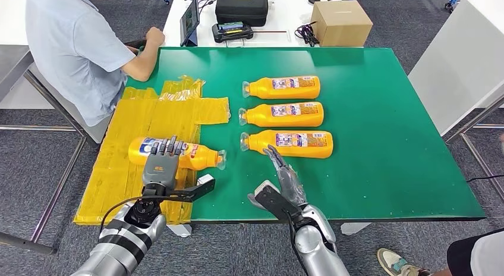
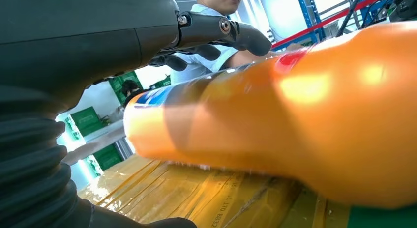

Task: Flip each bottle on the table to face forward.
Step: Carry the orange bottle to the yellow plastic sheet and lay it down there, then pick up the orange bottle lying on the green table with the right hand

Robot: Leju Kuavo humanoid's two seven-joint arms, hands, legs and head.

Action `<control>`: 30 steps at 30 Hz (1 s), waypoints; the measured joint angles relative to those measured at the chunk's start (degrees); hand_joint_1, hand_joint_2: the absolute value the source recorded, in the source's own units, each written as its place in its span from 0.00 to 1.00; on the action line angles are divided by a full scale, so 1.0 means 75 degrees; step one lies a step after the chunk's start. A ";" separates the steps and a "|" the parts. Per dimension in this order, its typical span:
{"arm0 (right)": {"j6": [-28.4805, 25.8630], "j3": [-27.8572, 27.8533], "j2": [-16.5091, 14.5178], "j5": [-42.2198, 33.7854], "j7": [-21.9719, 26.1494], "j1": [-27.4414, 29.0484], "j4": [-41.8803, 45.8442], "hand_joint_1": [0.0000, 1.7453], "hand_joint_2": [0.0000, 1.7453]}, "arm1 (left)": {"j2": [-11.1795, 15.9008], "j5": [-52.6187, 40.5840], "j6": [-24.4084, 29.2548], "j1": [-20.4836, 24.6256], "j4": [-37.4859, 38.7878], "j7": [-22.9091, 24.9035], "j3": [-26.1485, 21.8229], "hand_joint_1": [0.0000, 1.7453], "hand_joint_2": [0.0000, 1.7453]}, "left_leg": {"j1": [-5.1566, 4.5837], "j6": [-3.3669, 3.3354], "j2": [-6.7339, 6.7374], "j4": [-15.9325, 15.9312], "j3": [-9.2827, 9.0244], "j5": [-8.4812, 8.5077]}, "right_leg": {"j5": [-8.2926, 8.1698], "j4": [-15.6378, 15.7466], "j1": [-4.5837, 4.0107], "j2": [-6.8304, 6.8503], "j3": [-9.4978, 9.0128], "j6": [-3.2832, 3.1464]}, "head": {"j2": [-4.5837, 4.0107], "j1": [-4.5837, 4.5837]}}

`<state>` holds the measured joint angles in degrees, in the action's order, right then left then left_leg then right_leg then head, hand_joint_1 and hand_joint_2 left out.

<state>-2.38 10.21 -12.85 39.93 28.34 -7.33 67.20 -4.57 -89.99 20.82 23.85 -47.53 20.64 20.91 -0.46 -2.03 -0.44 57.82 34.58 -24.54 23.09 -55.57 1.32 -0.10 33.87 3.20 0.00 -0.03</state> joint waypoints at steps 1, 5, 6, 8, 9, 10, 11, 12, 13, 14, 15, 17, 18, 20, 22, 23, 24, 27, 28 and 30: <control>0.0000 0.0000 0.0000 -0.0004 0.0006 -0.0003 -0.0008 0.00 1.00 | -0.0002 0.0000 -0.0098 0.0021 0.0031 -0.0017 0.0001 0.00 1.00 | 0.0000 0.0000 -0.0001 0.0000 0.0000 0.0000 | 0.0000 0.0000 0.0000 0.0001 -0.0001 0.0000 | 0.0000 0.0000; -0.0010 -0.0004 0.0000 -0.0025 0.0054 -0.0049 -0.0078 0.00 1.00 | -0.0042 -0.0001 -0.0415 0.0183 0.0265 -0.0072 -0.0003 0.00 1.00 | 0.0000 0.0000 -0.0009 -0.0001 -0.0015 0.0000 | 0.0000 0.0001 0.0000 0.0012 -0.0020 0.0000 | 0.0000 0.0001; -0.0019 -0.0005 0.0000 -0.0026 0.0066 -0.0069 -0.0099 0.00 1.00 | -0.0053 -0.0002 -0.0444 0.0222 0.0338 -0.0074 -0.0006 0.00 1.00 | 0.0000 0.0000 -0.0010 -0.0001 -0.0022 0.0000 | 0.0001 0.0001 0.0000 0.0013 -0.0027 -0.0001 | 0.0000 0.0001; -0.0044 -0.0010 0.0000 -0.0027 0.0089 -0.0104 -0.0138 0.00 1.00 | -0.0077 -0.0002 -0.0456 0.0289 0.0473 -0.0077 -0.0009 0.00 1.00 | 0.0000 0.0000 -0.0010 -0.0001 -0.0035 0.0000 | 0.0002 0.0001 0.0000 0.0013 -0.0039 -0.0002 | 0.0000 0.0000; -0.0060 -0.0013 0.0000 -0.0025 0.0098 -0.0114 -0.0152 0.00 1.00 | -0.0089 -0.0002 -0.0431 0.0307 0.0520 -0.0076 -0.0008 0.00 1.00 | 0.0000 0.0000 -0.0010 -0.0002 -0.0040 0.0001 | 0.0002 0.0002 0.0000 0.0013 -0.0044 -0.0002 | 0.0000 0.0000; -0.0076 -0.0017 0.0000 -0.0020 0.0104 -0.0118 -0.0160 0.00 1.00 | -0.0101 -0.0002 -0.0382 0.0315 0.0550 -0.0066 -0.0007 0.00 1.00 | 0.0000 0.0001 -0.0009 -0.0002 -0.0043 0.0003 | 0.0002 0.0002 0.0000 0.0013 -0.0046 -0.0002 | 0.0000 0.0000; -0.0101 -0.0020 0.0000 -0.0002 0.0107 -0.0112 -0.0162 0.00 1.00 | -0.0112 -0.0002 -0.0289 0.0303 0.0556 -0.0038 -0.0003 0.00 1.00 | 0.0000 0.0003 -0.0009 -0.0002 -0.0044 0.0005 | 0.0001 0.0002 0.0000 0.0012 -0.0047 -0.0002 | 0.0000 0.0000; -0.0136 -0.0024 0.0000 0.0025 0.0107 -0.0097 -0.0159 0.00 1.00 | -0.0120 -0.0002 -0.0166 0.0271 0.0529 0.0013 0.0009 0.00 1.00 | 0.0000 0.0004 -0.0009 -0.0002 -0.0045 0.0007 | 0.0001 0.0002 0.0000 0.0012 -0.0046 -0.0002 | 0.0000 0.0001; -0.0184 -0.0028 0.0000 0.0073 0.0100 -0.0068 -0.0143 0.00 1.00 | -0.0122 -0.0002 -0.0024 0.0207 0.0451 0.0095 0.0041 0.00 1.00 | 0.0000 0.0005 -0.0008 -0.0002 -0.0044 0.0009 | 0.0000 0.0002 -0.0001 0.0012 -0.0045 -0.0002 | 0.0000 0.0000; -0.0245 -0.0032 0.0000 0.0138 0.0085 -0.0022 -0.0106 0.00 1.00 | -0.0118 -0.0001 0.0123 0.0099 0.0289 0.0211 0.0097 0.00 1.00 | 0.0000 0.0006 -0.0008 -0.0002 -0.0042 0.0011 | 0.0000 0.0001 -0.0001 0.0012 -0.0043 -0.0002 | 0.0000 0.0001; -0.0307 -0.0039 -0.0001 0.0212 0.0059 0.0038 -0.0044 0.00 1.00 | -0.0101 -0.0002 0.0226 -0.0040 0.0033 0.0362 0.0186 0.00 1.00 | 0.0000 0.0006 -0.0008 -0.0001 -0.0037 0.0012 | 0.0000 0.0001 -0.0001 0.0012 -0.0039 -0.0002 | 0.0000 0.0000; -0.0414 -0.0063 -0.0006 0.0367 -0.0010 0.0171 0.0129 0.00 1.00 | -0.0031 -0.0002 0.0308 -0.0336 -0.0643 0.0701 0.0452 0.00 1.00 | 0.0000 0.0007 -0.0011 -0.0001 -0.0020 0.0014 | -0.0001 0.0000 -0.0001 0.0012 -0.0025 -0.0001 | 0.0000 -0.0001; -0.0453 -0.0075 -0.0009 0.0445 -0.0049 0.0232 0.0230 0.00 1.00 | 0.0031 -0.0003 0.0302 -0.0455 -0.1029 0.0867 0.0627 0.00 1.00 | 0.0000 0.0006 -0.0012 -0.0001 -0.0010 0.0015 | -0.0001 0.0000 0.0000 0.0013 -0.0016 -0.0001 | 0.0000 -0.0001; -0.0557 -0.0095 -0.0018 0.0641 -0.0138 0.0341 0.0433 0.00 1.00 | 0.0177 -0.0004 0.0295 -0.0623 -0.1793 0.1123 0.0995 0.00 1.00 | 0.0000 0.0006 -0.0013 -0.0001 0.0004 0.0014 | -0.0001 0.0000 0.0000 0.0013 -0.0003 0.0000 | 0.0000 -0.0001; -0.0826 -0.0109 -0.0020 0.1137 -0.0321 0.0444 0.0663 0.00 1.00 | 0.0342 -0.0005 0.0323 -0.0747 -0.2615 0.1219 0.1365 0.00 1.00 | 0.0000 0.0006 -0.0013 0.0000 0.0013 0.0012 | 0.0000 0.0000 0.0000 0.0013 0.0005 0.0000 | 0.0000 0.0000; -0.1045 -0.0113 -0.0009 0.1563 -0.0467 0.0486 0.0781 0.00 1.00 | 0.0405 -0.0006 0.0349 -0.0813 -0.3006 0.1156 0.1509 0.00 1.00 | -0.0001 0.0005 -0.0013 0.0000 0.0016 0.0010 | 0.0000 0.0000 0.0001 0.0013 0.0008 0.0000 | 0.0000 0.0001; -0.1289 -0.0113 0.0022 0.2075 -0.0649 0.0513 0.0887 0.00 1.00 | 0.0441 -0.0006 0.0381 -0.0892 -0.3355 0.0975 0.1608 0.00 1.00 | -0.0001 0.0005 -0.0013 0.0000 0.0017 0.0009 | 0.0001 0.0001 0.0001 0.0013 0.0011 0.0001 | 0.0000 0.0001; -0.1848 -0.0113 0.0270 0.3598 -0.1284 0.0532 0.1156 0.00 1.00 | 0.0362 -0.0006 0.0527 -0.1287 -0.4282 -0.0091 0.1653 0.00 1.00 | -0.0004 0.0003 -0.0011 -0.0001 0.0020 0.0005 | 0.0001 0.0004 0.0004 0.0013 0.0014 0.0001 | 0.0000 0.0001; -0.1915 -0.0124 0.0402 0.3941 -0.1459 0.0521 0.1212 0.00 1.00 | 0.0264 0.0017 0.0612 -0.1465 -0.4566 -0.0596 0.1601 0.00 1.00 | -0.0005 0.0002 -0.0012 0.0000 0.0022 0.0004 | 0.0001 0.0006 0.0005 0.0013 0.0014 0.0001 | 0.0000 0.0001; -0.1920 -0.0182 0.0680 0.4384 -0.1714 0.0473 0.1263 0.00 1.00 | -0.0064 0.0242 0.0791 -0.1905 -0.5115 -0.1754 0.1383 0.00 1.00 | -0.0011 -0.0004 -0.0012 0.0000 0.0025 0.0000 | 0.0001 0.0008 0.0008 0.0013 0.0014 0.0002 | 0.0000 0.0001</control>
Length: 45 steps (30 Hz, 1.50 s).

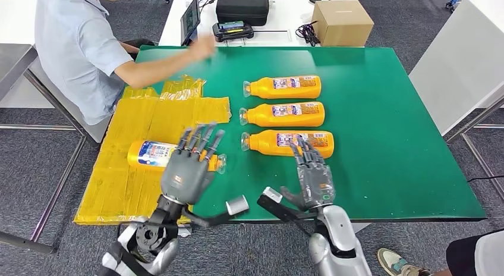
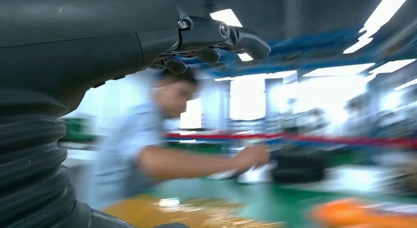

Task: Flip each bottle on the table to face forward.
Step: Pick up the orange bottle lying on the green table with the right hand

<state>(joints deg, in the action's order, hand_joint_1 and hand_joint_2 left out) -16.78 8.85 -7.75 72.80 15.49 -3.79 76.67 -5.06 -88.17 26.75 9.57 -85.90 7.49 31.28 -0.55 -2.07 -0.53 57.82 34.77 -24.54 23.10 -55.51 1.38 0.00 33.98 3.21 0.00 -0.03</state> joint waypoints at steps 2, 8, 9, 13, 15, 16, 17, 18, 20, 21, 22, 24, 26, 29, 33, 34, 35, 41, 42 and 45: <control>0.0071 -0.0102 0.0267 0.0334 -0.0191 -0.0074 0.0000 0.00 1.00 | -0.0381 0.0550 0.0139 -0.0449 -0.0529 -0.1114 -0.0287 0.00 1.00 | -0.0007 -0.0006 0.0001 0.0000 0.0001 -0.0004 | 0.0000 0.0002 0.0004 0.0000 0.0000 0.0001 | 0.0000 -0.0001; 0.0158 -0.0279 0.0709 0.0800 -0.0393 -0.0234 -0.0021 0.00 1.00 | -0.0974 0.1844 0.0296 -0.1161 -0.1649 -0.2274 -0.0854 0.00 1.00 | -0.0001 -0.0008 0.0002 0.0001 -0.0004 -0.0004 | 0.0000 0.0001 -0.0002 0.0000 0.0000 0.0001 | 0.0000 0.0001; 0.0165 -0.0285 0.0742 0.0833 -0.0402 -0.0250 -0.0025 0.00 1.00 | -0.1025 0.1917 0.0299 -0.1225 -0.1760 -0.2326 -0.0906 0.00 1.00 | 0.0003 -0.0007 0.0002 0.0000 -0.0005 -0.0003 | 0.0000 0.0001 -0.0004 0.0001 -0.0001 0.0000 | 0.0000 0.0002; 0.0176 -0.0285 0.0809 0.1054 -0.0508 -0.0291 -0.0028 0.00 1.00 | -0.1215 0.3011 0.0185 -0.1432 -0.2058 -0.2801 -0.1110 0.00 1.00 | 0.0009 -0.0005 0.0003 0.0000 -0.0005 -0.0002 | 0.0000 -0.0001 -0.0009 0.0000 -0.0002 0.0000 | 0.0000 0.0001; 0.0178 -0.0267 0.0808 0.1214 -0.0603 -0.0291 -0.0021 0.00 1.00 | -0.1313 0.3849 -0.0070 -0.1566 -0.2153 -0.3110 -0.1222 0.00 1.00 | 0.0009 -0.0005 0.0002 0.0000 -0.0004 -0.0002 | 0.0000 -0.0002 -0.0008 0.0000 -0.0001 0.0000 | 0.0000 0.0001; 0.0178 -0.0250 0.0806 0.1296 -0.0654 -0.0284 -0.0014 0.00 1.00 | -0.1364 0.4180 -0.0195 -0.1647 -0.2182 -0.3238 -0.1270 0.00 1.00 | 0.0009 -0.0005 0.0002 0.0000 -0.0004 -0.0002 | 0.0000 -0.0001 -0.0007 0.0000 -0.0001 0.0000 | 0.0000 0.0002; 0.0178 -0.0224 0.0804 0.1391 -0.0714 -0.0273 -0.0005 0.00 1.00 | -0.1412 0.4431 -0.0308 -0.1730 -0.2197 -0.3365 -0.1316 0.00 1.00 | 0.0008 -0.0005 0.0001 0.0000 -0.0003 -0.0002 | 0.0000 -0.0001 -0.0007 0.0000 -0.0001 0.0000 | 0.0000 0.0002; 0.0181 -0.0192 0.0803 0.1488 -0.0776 -0.0262 0.0003 0.00 1.00 | -0.1466 0.4611 -0.0402 -0.1809 -0.2205 -0.3480 -0.1359 0.00 1.00 | 0.0008 -0.0006 0.0001 0.0000 -0.0002 -0.0002 | 0.0000 -0.0001 -0.0006 0.0000 -0.0001 0.0000 | 0.0000 0.0002; 0.0205 -0.0127 0.0802 0.1652 -0.0897 -0.0249 0.0006 0.00 1.00 | -0.1552 0.4839 -0.0556 -0.1923 -0.2206 -0.3673 -0.1448 0.00 1.00 | 0.0006 -0.0006 0.0001 0.0000 -0.0001 -0.0003 | 0.0000 0.0000 -0.0005 0.0000 0.0000 0.0000 | 0.0000 0.0002; 0.0228 -0.0100 0.0802 0.1696 -0.0945 -0.0253 -0.0003 0.00 1.00 | -0.1585 0.4900 -0.0609 -0.1957 -0.2206 -0.3732 -0.1489 0.00 1.00 | 0.0005 -0.0007 0.0001 0.0000 0.0000 -0.0003 | 0.0000 0.0000 -0.0004 0.0001 0.0000 0.0000 | 0.0000 0.0003; 0.0254 -0.0082 0.0803 0.1714 -0.0983 -0.0264 -0.0021 0.00 1.00 | -0.1608 0.4943 -0.0658 -0.1979 -0.2206 -0.3778 -0.1530 0.00 1.00 | 0.0005 -0.0007 0.0000 0.0000 0.0000 -0.0003 | 0.0000 0.0000 -0.0004 0.0001 0.0000 0.0000 | 0.0000 0.0004; 0.0308 -0.0066 0.0811 0.1719 -0.1037 -0.0325 -0.0113 0.00 1.00 | -0.1649 0.4977 -0.0744 -0.2005 -0.2203 -0.3837 -0.1609 0.00 1.00 | 0.0005 -0.0007 0.0000 0.0000 -0.0001 -0.0003 | 0.0000 0.0000 -0.0004 0.0001 0.0000 0.0000 | 0.0000 0.0004; 0.0345 -0.0061 0.0830 0.1709 -0.1060 -0.0433 -0.0286 0.00 1.00 | -0.1681 0.4979 -0.0812 -0.2016 -0.2193 -0.3870 -0.1685 0.00 1.00 | 0.0005 -0.0007 0.0002 0.0000 -0.0003 -0.0002 | 0.0000 0.0000 -0.0004 0.0001 -0.0001 0.0000 | 0.0000 0.0004; 0.0425 -0.0056 0.0860 0.1619 -0.1046 -0.0625 -0.0556 0.00 1.00 | -0.1698 0.4992 -0.0861 -0.2010 -0.2173 -0.3878 -0.1731 0.00 1.00 | 0.0005 -0.0007 0.0002 0.0000 -0.0006 -0.0001 | -0.0001 0.0000 -0.0005 0.0000 -0.0002 0.0000 | 0.0000 0.0004; 0.0707 -0.0052 0.0870 0.1407 -0.1025 -0.0883 -0.0980 0.00 1.00 | -0.1703 0.5053 -0.0872 -0.1997 -0.2132 -0.3876 -0.1742 0.00 1.00 | 0.0006 -0.0006 0.0002 0.0000 -0.0006 -0.0001 | -0.0001 -0.0001 -0.0005 0.0000 -0.0001 0.0000 | 0.0000 0.0004; 0.0761 -0.0043 0.0873 0.1450 -0.1073 -0.0939 -0.1100 0.00 1.00 | -0.1707 0.5057 -0.0872 -0.1996 -0.2125 -0.3875 -0.1751 0.00 1.00 | 0.0006 -0.0006 0.0002 0.0000 -0.0006 -0.0001 | 0.0000 -0.0001 -0.0005 0.0000 -0.0001 0.0000 | 0.0000 0.0004; 0.0798 -0.0030 0.0876 0.1521 -0.1133 -0.0992 -0.1222 0.00 1.00 | -0.1710 0.5058 -0.0871 -0.1996 -0.2120 -0.3875 -0.1761 0.00 1.00 | 0.0006 -0.0006 0.0002 0.0000 -0.0005 -0.0001 | 0.0000 -0.0001 -0.0005 0.0000 -0.0001 0.0000 | 0.0000 0.0004; 0.0854 0.0036 0.0905 0.1647 -0.1308 -0.1281 -0.1842 0.00 1.00 | -0.1718 0.5052 -0.0899 -0.1980 -0.2077 -0.3878 -0.1786 0.00 1.00 | 0.0006 -0.0006 0.0002 0.0000 -0.0003 -0.0002 | 0.0000 0.0000 -0.0005 0.0000 0.0000 0.0000 | 0.0000 0.0004; 0.0866 0.0043 0.0909 0.1579 -0.1299 -0.1348 -0.1980 0.00 1.00 | -0.1718 0.5049 -0.0916 -0.1969 -0.2058 -0.3882 -0.1785 0.00 1.00 | 0.0006 -0.0006 0.0001 0.0000 -0.0003 -0.0002 | 0.0000 0.0000 -0.0005 0.0000 0.0000 0.0000 | 0.0000 0.0004; 0.0889 0.0045 0.0913 0.1303 -0.1214 -0.1583 -0.2424 0.00 1.00 | -0.1718 0.5038 -0.0949 -0.1922 -0.1994 -0.3896 -0.1770 0.00 1.00 | 0.0006 -0.0006 0.0002 0.0000 -0.0006 -0.0001 | -0.0001 0.0000 -0.0005 0.0000 -0.0001 0.0000 | 0.0000 0.0004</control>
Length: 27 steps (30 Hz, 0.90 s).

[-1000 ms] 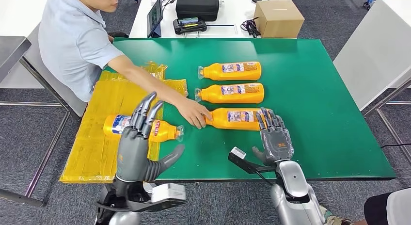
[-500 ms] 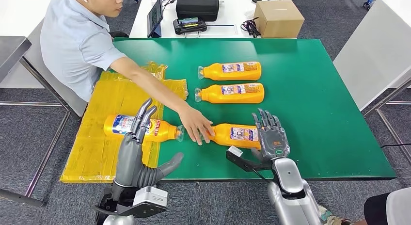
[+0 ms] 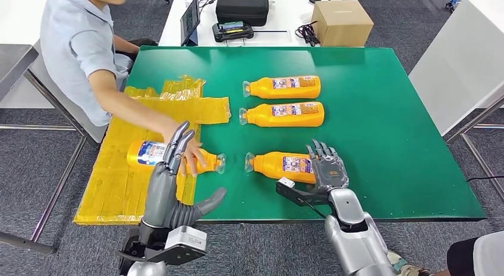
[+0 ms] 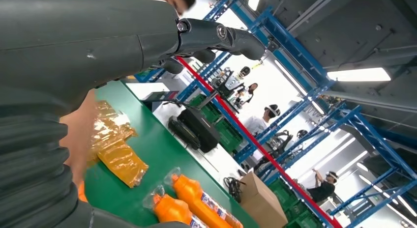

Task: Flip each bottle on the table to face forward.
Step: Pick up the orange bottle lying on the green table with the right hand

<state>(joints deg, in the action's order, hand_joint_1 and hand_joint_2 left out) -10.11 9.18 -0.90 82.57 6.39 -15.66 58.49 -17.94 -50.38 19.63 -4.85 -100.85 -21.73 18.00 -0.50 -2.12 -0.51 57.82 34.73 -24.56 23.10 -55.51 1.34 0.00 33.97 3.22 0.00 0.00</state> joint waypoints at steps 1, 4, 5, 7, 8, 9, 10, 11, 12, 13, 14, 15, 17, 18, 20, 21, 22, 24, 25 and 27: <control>0.0003 -0.0001 0.0001 -0.0069 0.0025 -0.0089 -0.0153 0.00 1.00 | 0.0000 -0.0002 -0.0009 0.0018 0.0024 -0.0004 0.0007 0.00 1.00 | 0.0000 0.0000 0.0001 0.0000 -0.0003 0.0000 | 0.0000 0.0000 0.0000 -0.0001 -0.0001 0.0000 | 0.0000 0.0000; 0.0027 -0.0003 0.0012 -0.0153 0.0052 -0.0372 -0.0593 0.00 1.00 | 0.0000 0.0004 -0.0036 0.0073 0.0099 -0.0012 0.0028 0.00 1.00 | 0.0000 0.0000 0.0007 0.0000 -0.0014 0.0000 | 0.0000 0.0000 0.0000 -0.0002 -0.0008 0.0000 | 0.0000 0.0000; 0.0050 -0.0003 0.0018 -0.0168 0.0052 -0.0463 -0.0737 0.00 1.00 | 0.0000 0.0009 -0.0044 0.0093 0.0125 -0.0012 0.0038 0.00 1.00 | 0.0000 0.0000 0.0008 0.0000 -0.0018 0.0000 | 0.0000 0.0000 0.0000 -0.0003 -0.0011 0.0000 | 0.0000 0.0000; 0.0106 -0.0003 0.0031 -0.0216 0.0055 -0.0628 -0.1010 0.00 1.00 | 0.0000 0.0020 -0.0063 0.0128 0.0171 -0.0015 0.0060 0.00 1.00 | 0.0000 0.0000 0.0008 0.0000 -0.0023 0.0000 | 0.0000 0.0001 -0.0001 -0.0003 -0.0015 0.0000 | 0.0000 0.0000; 0.0134 -0.0003 0.0036 -0.0256 0.0058 -0.0702 -0.1134 0.00 1.00 | 0.0000 0.0025 -0.0073 0.0140 0.0191 -0.0017 0.0068 0.00 1.00 | 0.0000 0.0000 0.0010 0.0000 -0.0026 0.0000 | 0.0000 0.0001 -0.0001 -0.0003 -0.0017 0.0000 | 0.0000 0.0000; 0.0157 -0.0003 0.0040 -0.0292 0.0063 -0.0768 -0.1238 0.00 1.00 | 0.0000 0.0028 -0.0082 0.0148 0.0210 -0.0018 0.0074 0.00 1.00 | 0.0001 0.0000 0.0012 0.0000 -0.0030 0.0000 | 0.0000 0.0001 -0.0001 -0.0003 -0.0020 0.0000 | 0.0000 0.0000; 0.0174 -0.0003 0.0043 -0.0323 0.0068 -0.0826 -0.1326 0.00 1.00 | 0.0000 0.0031 -0.0090 0.0156 0.0227 -0.0019 0.0075 0.00 1.00 | 0.0001 0.0000 0.0015 0.0000 -0.0034 0.0000 | -0.0001 0.0001 -0.0001 -0.0003 -0.0023 0.0000 | 0.0000 0.0000; 0.0186 -0.0003 0.0046 -0.0348 0.0074 -0.0877 -0.1405 0.00 1.00 | 0.0000 0.0031 -0.0095 0.0163 0.0244 -0.0020 0.0076 0.00 1.00 | 0.0001 0.0000 0.0019 0.0000 -0.0039 0.0000 | -0.0001 0.0001 -0.0001 -0.0003 -0.0026 0.0000 | 0.0000 0.0000; 0.0194 -0.0003 0.0049 -0.0361 0.0079 -0.0916 -0.1467 0.02 1.00 | 0.0000 0.0032 -0.0098 0.0168 0.0257 -0.0020 0.0077 0.00 1.00 | 0.0001 0.0000 0.0022 0.0000 -0.0044 0.0000 | -0.0001 0.0001 -0.0001 -0.0003 -0.0030 0.0000 | 0.0000 0.0000; 0.0216 -0.0003 0.0053 -0.0391 0.0088 -0.0952 -0.1525 0.27 1.00 | 0.0000 0.0036 -0.0102 0.0174 0.0269 -0.0023 0.0077 0.00 1.00 | 0.0001 0.0000 0.0025 0.0000 -0.0048 -0.0001 | -0.0001 0.0002 -0.0001 -0.0003 -0.0034 0.0000 | 0.0000 -0.0001; 0.0262 -0.0004 0.0060 -0.0444 0.0109 -0.0987 -0.1584 0.52 1.00 | 0.0000 0.0042 -0.0110 0.0180 0.0282 -0.0029 0.0077 0.00 1.00 | 0.0000 0.0000 0.0026 0.0000 -0.0053 -0.0001 | -0.0001 0.0002 -0.0001 -0.0003 -0.0038 0.0000 | 0.0000 -0.0001; 0.0337 -0.0006 0.0071 -0.0536 0.0155 -0.1024 -0.1654 0.77 1.00 | 0.0000 0.0052 -0.0119 0.0189 0.0297 -0.0041 0.0079 0.00 1.00 | 0.0000 0.0000 0.0028 0.0000 -0.0057 -0.0001 | -0.0001 0.0002 -0.0001 -0.0004 -0.0040 -0.0001 | 0.0000 -0.0001; 0.0529 -0.0011 0.0114 -0.0809 0.0332 -0.1108 -0.1832 1.00 1.00 | 0.0000 0.0079 -0.0138 0.0221 0.0340 -0.0084 0.0091 0.00 1.00 | 0.0000 0.0000 0.0029 0.0000 -0.0065 -0.0001 | -0.0001 0.0004 -0.0001 -0.0004 -0.0045 -0.0001 | 0.0000 0.0000; 0.0608 -0.0013 0.0146 -0.0954 0.0439 -0.1154 -0.1924 1.00 1.00 | 0.0000 0.0093 -0.0142 0.0241 0.0365 -0.0109 0.0101 0.00 1.00 | 0.0000 0.0000 0.0029 0.0000 -0.0070 -0.0001 | -0.0002 0.0005 -0.0001 -0.0004 -0.0048 -0.0002 | 0.0000 0.0000; 0.0726 -0.0015 0.0246 -0.1231 0.0633 -0.1257 -0.2120 1.00 1.00 | 0.0000 0.0136 -0.0146 0.0280 0.0421 -0.0154 0.0122 0.00 1.00 | 0.0000 -0.0001 0.0027 0.0000 -0.0085 -0.0002 | -0.0001 0.0007 -0.0001 -0.0003 -0.0064 -0.0001 | 0.0000 -0.0001; 0.0763 -0.0015 0.0299 -0.1332 0.0702 -0.1306 -0.2208 1.00 1.00 | 0.0000 0.0153 -0.0146 0.0294 0.0447 -0.0172 0.0127 0.00 1.00 | 0.0000 -0.0002 0.0024 0.0000 -0.0094 -0.0002 | -0.0001 0.0009 -0.0001 -0.0003 -0.0072 -0.0001 | 0.0000 -0.0001; 0.0794 -0.0015 0.0347 -0.1413 0.0756 -0.1352 -0.2292 1.00 1.00 | 0.0000 0.0169 -0.0144 0.0305 0.0471 -0.0188 0.0130 0.00 1.00 | -0.0001 -0.0002 0.0019 0.0000 -0.0102 -0.0002 | -0.0001 0.0010 -0.0001 -0.0002 -0.0081 -0.0001 | 0.0000 -0.0001; 0.0831 -0.0009 0.0414 -0.1502 0.0813 -0.1431 -0.2425 1.00 1.00 | 0.0000 0.0182 -0.0141 0.0324 0.0513 -0.0219 0.0134 0.00 1.00 | -0.0001 -0.0002 0.0010 0.0000 -0.0116 -0.0002 | 0.0000 0.0013 -0.0001 -0.0001 -0.0091 0.0000 | 0.0000 0.0000; 0.0870 -0.0006 0.0445 -0.1571 0.0849 -0.1468 -0.2484 1.00 1.00 | 0.0000 0.0197 -0.0143 0.0335 0.0531 -0.0238 0.0138 0.00 1.00 | 0.0000 -0.0003 0.0006 0.0000 -0.0122 -0.0003 | 0.0001 0.0014 -0.0001 -0.0001 -0.0094 0.0000 | 0.0000 0.0000; 0.1036 -0.0004 0.0524 -0.1826 0.1005 -0.1535 -0.2586 1.00 1.00 | 0.0000 0.0239 -0.0157 0.0362 0.0565 -0.0280 0.0148 0.00 1.00 | 0.0000 -0.0003 0.0003 0.0000 -0.0135 -0.0006 | 0.0005 0.0019 -0.0001 0.0000 -0.0081 0.0000 | 0.0000 -0.0001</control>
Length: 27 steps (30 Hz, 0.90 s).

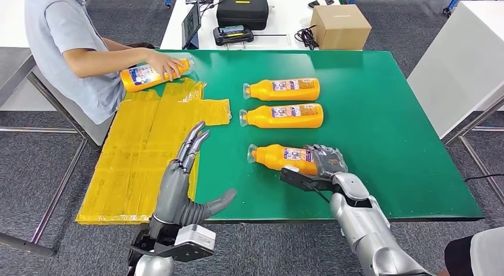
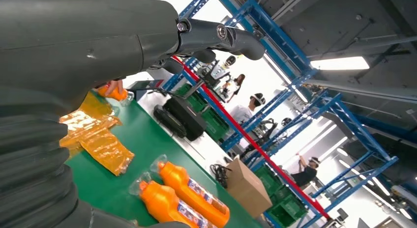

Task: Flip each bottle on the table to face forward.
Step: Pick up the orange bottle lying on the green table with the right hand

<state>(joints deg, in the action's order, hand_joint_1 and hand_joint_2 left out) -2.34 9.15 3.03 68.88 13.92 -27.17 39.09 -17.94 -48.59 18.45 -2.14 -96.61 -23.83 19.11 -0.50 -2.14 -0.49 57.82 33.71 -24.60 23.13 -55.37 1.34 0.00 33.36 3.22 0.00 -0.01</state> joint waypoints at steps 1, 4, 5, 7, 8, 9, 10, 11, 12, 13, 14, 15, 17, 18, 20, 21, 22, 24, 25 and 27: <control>0.0123 -0.0002 0.0052 -0.0193 0.0136 -0.0029 -0.0039 1.00 1.00 | 0.0000 0.0034 -0.0022 0.0017 0.0017 -0.0021 0.0009 0.00 1.00 | 0.0000 -0.0001 -0.0001 0.0000 -0.0007 -0.0004 | 0.0004 0.0004 0.0000 0.0000 0.0007 0.0003 | 0.0000 -0.0001; 0.0510 -0.0029 0.0258 -0.0868 0.0637 -0.0076 -0.0096 1.00 1.00 | 0.0000 0.0128 -0.0097 0.0069 0.0083 -0.0074 0.0061 0.00 1.00 | 0.0001 -0.0008 -0.0002 0.0000 -0.0031 -0.0015 | 0.0016 0.0017 -0.0002 -0.0001 -0.0002 0.0016 | 0.0000 0.0000; 0.0631 -0.0039 0.0335 -0.1103 0.0805 -0.0078 -0.0098 1.00 1.00 | 0.0000 0.0158 -0.0108 0.0083 0.0106 -0.0087 0.0081 0.00 1.00 | 0.0001 -0.0010 -0.0002 -0.0001 -0.0039 -0.0018 | 0.0017 0.0020 -0.0002 -0.0001 -0.0012 0.0018 | 0.0000 0.0001; 0.0914 -0.0055 0.0487 -0.1640 0.1135 -0.0074 -0.0084 1.00 1.00 | 0.0000 0.0245 -0.0130 0.0108 0.0150 -0.0104 0.0108 0.00 1.00 | 0.0002 -0.0014 -0.0002 -0.0001 -0.0053 -0.0025 | 0.0019 0.0024 -0.0002 -0.0001 -0.0028 0.0021 | 0.0000 0.0000; 0.1083 -0.0060 0.0562 -0.1938 0.1280 -0.0064 -0.0065 1.00 1.00 | 0.0000 0.0296 -0.0142 0.0122 0.0170 -0.0112 0.0114 0.00 1.00 | 0.0002 -0.0017 -0.0001 -0.0001 -0.0059 -0.0029 | 0.0020 0.0027 -0.0002 -0.0001 -0.0035 0.0022 | 0.0000 0.0000; 0.1241 -0.0067 0.0633 -0.2204 0.1394 -0.0049 -0.0038 1.00 1.00 | 0.0000 0.0347 -0.0160 0.0136 0.0192 -0.0119 0.0117 0.00 1.00 | 0.0002 -0.0019 0.0000 -0.0001 -0.0064 -0.0032 | 0.0020 0.0030 -0.0002 -0.0002 -0.0041 0.0023 | 0.0000 -0.0001; 0.1371 -0.0072 0.0698 -0.2409 0.1476 -0.0028 -0.0006 1.00 1.00 | 0.0000 0.0394 -0.0181 0.0150 0.0213 -0.0124 0.0118 0.00 1.00 | 0.0002 -0.0022 0.0001 -0.0001 -0.0069 -0.0035 | 0.0020 0.0034 -0.0003 -0.0002 -0.0049 0.0023 | 0.0000 -0.0001; 0.1473 -0.0076 0.0755 -0.2582 0.1538 -0.0002 0.0031 1.00 1.00 | 0.0000 0.0464 -0.0214 0.0162 0.0235 -0.0128 0.0118 0.00 1.00 | 0.0002 -0.0023 0.0002 -0.0001 -0.0075 -0.0038 | 0.0020 0.0037 -0.0003 -0.0002 -0.0055 0.0024 | 0.0000 -0.0001; 0.1555 -0.0078 0.0803 -0.2743 0.1594 0.0032 0.0074 1.00 1.00 | 0.0000 0.0570 -0.0261 0.0171 0.0254 -0.0130 0.0118 0.00 1.00 | 0.0002 -0.0023 0.0003 -0.0001 -0.0080 -0.0042 | 0.0021 0.0039 -0.0004 -0.0003 -0.0060 0.0024 | 0.0000 -0.0001; 0.1643 -0.0075 0.0848 -0.2956 0.1652 0.0084 0.0144 1.00 1.00 | 0.0000 0.0776 -0.0332 0.0178 0.0276 -0.0119 0.0117 0.00 1.00 | 0.0002 -0.0024 0.0003 -0.0001 -0.0084 -0.0045 | 0.0021 0.0041 -0.0005 -0.0003 -0.0064 0.0025 | 0.0000 -0.0001; 0.1738 -0.0067 0.0888 -0.3237 0.1701 0.0160 0.0245 1.00 1.00 | 0.0000 0.1088 -0.0421 0.0183 0.0305 -0.0081 0.0113 0.00 1.00 | 0.0003 -0.0024 0.0003 -0.0001 -0.0086 -0.0047 | 0.0023 0.0042 -0.0005 -0.0003 -0.0067 0.0027 | 0.0000 -0.0002; 0.1843 -0.0052 0.0920 -0.3585 0.1739 0.0274 0.0405 1.00 1.00 | 0.0000 0.1522 -0.0532 0.0191 0.0353 0.0008 0.0106 0.00 1.00 | 0.0003 -0.0025 0.0002 -0.0001 -0.0086 -0.0049 | 0.0024 0.0042 -0.0006 -0.0002 -0.0072 0.0029 | 0.0000 -0.0002; 0.2001 0.0014 0.0949 -0.4346 0.1753 0.0585 0.0904 1.00 1.00 | 0.0000 0.2681 -0.0769 0.0213 0.0557 0.0358 0.0074 0.00 1.00 | 0.0003 -0.0026 0.0004 -0.0001 -0.0076 -0.0049 | 0.0022 0.0042 -0.0006 -0.0003 -0.0110 0.0032 | 0.0000 -0.0002; 0.2038 0.0065 0.0929 -0.4668 0.1709 0.0757 0.1216 1.00 1.00 | 0.0000 0.3309 -0.0863 0.0227 0.0720 0.0555 0.0050 0.00 1.00 | 0.0003 -0.0026 0.0011 -0.0002 -0.0070 -0.0049 | 0.0019 0.0041 -0.0006 -0.0006 -0.0126 0.0031 | 0.0000 -0.0001; 0.2037 0.0203 0.0836 -0.5055 0.1514 0.1051 0.1830 1.00 1.00 | -0.0001 0.4310 -0.0948 0.0262 0.1110 0.0792 -0.0005 0.00 1.00 | 0.0004 -0.0026 0.0035 -0.0002 -0.0064 -0.0048 | 0.0011 0.0040 -0.0007 -0.0026 -0.0132 0.0027 | 0.0000 0.0001; 0.2030 0.0281 0.0788 -0.5149 0.1395 0.1160 0.2081 1.00 1.00 | -0.0005 0.4584 -0.0954 0.0279 0.1288 0.0812 -0.0031 0.00 1.00 | 0.0005 -0.0025 0.0046 -0.0002 -0.0063 -0.0048 | 0.0010 0.0039 -0.0007 -0.0036 -0.0123 0.0027 | 0.0000 0.0002; 0.2025 0.0359 0.0747 -0.5228 0.1309 0.1252 0.2302 1.00 1.00 | -0.0010 0.4754 -0.0955 0.0297 0.1445 0.0815 -0.0053 0.00 1.00 | 0.0006 -0.0025 0.0051 -0.0002 -0.0059 -0.0048 | 0.0010 0.0039 -0.0009 -0.0044 -0.0116 0.0027 | 0.0000 0.0001; 0.2005 0.0501 0.0663 -0.5357 0.1275 0.1391 0.2640 1.00 1.00 | -0.0020 0.5007 -0.0957 0.0327 0.1687 0.0890 -0.0085 0.00 1.00 | 0.0010 -0.0023 0.0047 -0.0002 -0.0044 -0.0044 | 0.0010 0.0038 -0.0012 -0.0044 -0.0104 0.0026 | 0.0000 0.0002; 0.1992 0.0564 0.0605 -0.5410 0.1319 0.1438 0.2772 1.00 1.00 | -0.0023 0.5223 -0.0983 0.0345 0.1806 0.0980 -0.0096 0.00 1.00 | 0.0012 -0.0022 0.0042 -0.0002 -0.0034 -0.0041 | 0.0010 0.0037 -0.0013 -0.0042 -0.0099 0.0026 | 0.0000 0.0001; 0.1964 0.0712 0.0451 -0.5469 0.1410 0.1470 0.2985 1.00 1.00 | -0.0031 0.5905 -0.1134 0.0411 0.2128 0.1178 -0.0128 0.00 1.00 | 0.0013 -0.0021 0.0037 -0.0003 -0.0009 -0.0034 | 0.0009 0.0032 -0.0014 -0.0040 -0.0082 0.0026 | 0.0000 0.0001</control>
<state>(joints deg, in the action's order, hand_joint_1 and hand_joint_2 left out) 12.39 14.49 6.41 27.87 24.50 -16.15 61.48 -18.17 -4.30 9.95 0.94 -80.65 -14.99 18.16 -0.40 -2.29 -0.21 57.80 33.64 -24.86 23.20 -55.12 1.23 -0.30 32.75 3.41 0.00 0.00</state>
